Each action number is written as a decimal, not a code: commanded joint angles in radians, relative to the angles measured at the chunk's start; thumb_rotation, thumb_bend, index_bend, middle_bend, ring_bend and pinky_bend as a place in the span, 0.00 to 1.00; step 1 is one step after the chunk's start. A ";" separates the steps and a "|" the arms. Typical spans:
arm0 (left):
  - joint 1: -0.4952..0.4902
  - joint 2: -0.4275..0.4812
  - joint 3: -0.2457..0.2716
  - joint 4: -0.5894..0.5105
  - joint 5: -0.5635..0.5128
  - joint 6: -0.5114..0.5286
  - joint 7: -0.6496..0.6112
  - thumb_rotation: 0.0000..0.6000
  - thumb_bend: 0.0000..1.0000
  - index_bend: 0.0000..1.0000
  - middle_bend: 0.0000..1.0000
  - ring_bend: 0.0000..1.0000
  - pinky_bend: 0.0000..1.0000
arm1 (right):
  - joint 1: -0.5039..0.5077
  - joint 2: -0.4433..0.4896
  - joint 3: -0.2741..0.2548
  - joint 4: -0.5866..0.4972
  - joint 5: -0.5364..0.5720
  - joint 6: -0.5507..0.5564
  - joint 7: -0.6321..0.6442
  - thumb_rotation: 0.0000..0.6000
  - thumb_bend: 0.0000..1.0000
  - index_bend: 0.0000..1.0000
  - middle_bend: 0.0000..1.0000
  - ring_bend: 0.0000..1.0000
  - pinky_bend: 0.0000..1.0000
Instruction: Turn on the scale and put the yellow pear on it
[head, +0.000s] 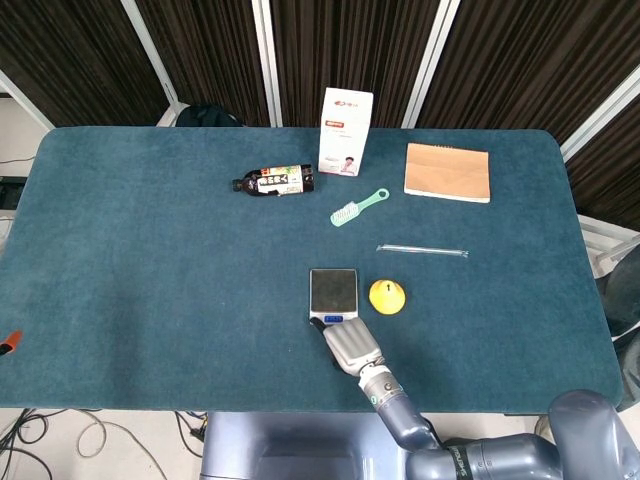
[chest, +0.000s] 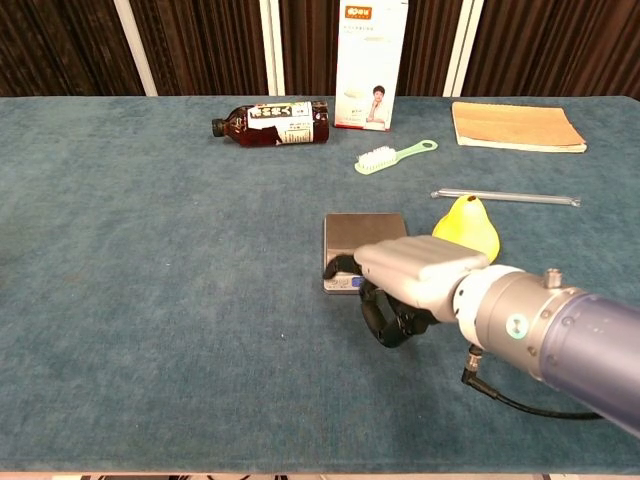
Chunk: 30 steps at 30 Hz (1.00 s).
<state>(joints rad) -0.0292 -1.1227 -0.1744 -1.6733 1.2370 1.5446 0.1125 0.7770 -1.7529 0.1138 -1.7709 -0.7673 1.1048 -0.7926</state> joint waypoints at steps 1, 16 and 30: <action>0.000 0.000 0.000 0.000 0.000 0.000 0.000 1.00 0.01 0.10 0.00 0.00 0.08 | -0.010 0.042 0.037 -0.050 -0.040 0.000 0.061 1.00 0.59 0.02 0.18 0.25 0.38; 0.002 0.000 0.000 -0.002 0.002 0.005 -0.001 1.00 0.01 0.10 0.00 0.00 0.08 | -0.043 0.229 0.185 -0.100 -0.138 0.030 0.255 1.00 0.41 0.01 0.09 0.04 0.01; 0.002 -0.002 0.004 -0.005 0.005 0.004 0.009 1.00 0.01 0.10 0.00 0.00 0.08 | -0.094 0.347 0.162 -0.041 -0.014 -0.151 0.472 1.00 0.40 0.01 0.09 0.04 0.00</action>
<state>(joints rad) -0.0277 -1.1250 -0.1704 -1.6786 1.2418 1.5491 0.1213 0.6931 -1.4128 0.2831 -1.8311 -0.7938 0.9794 -0.3526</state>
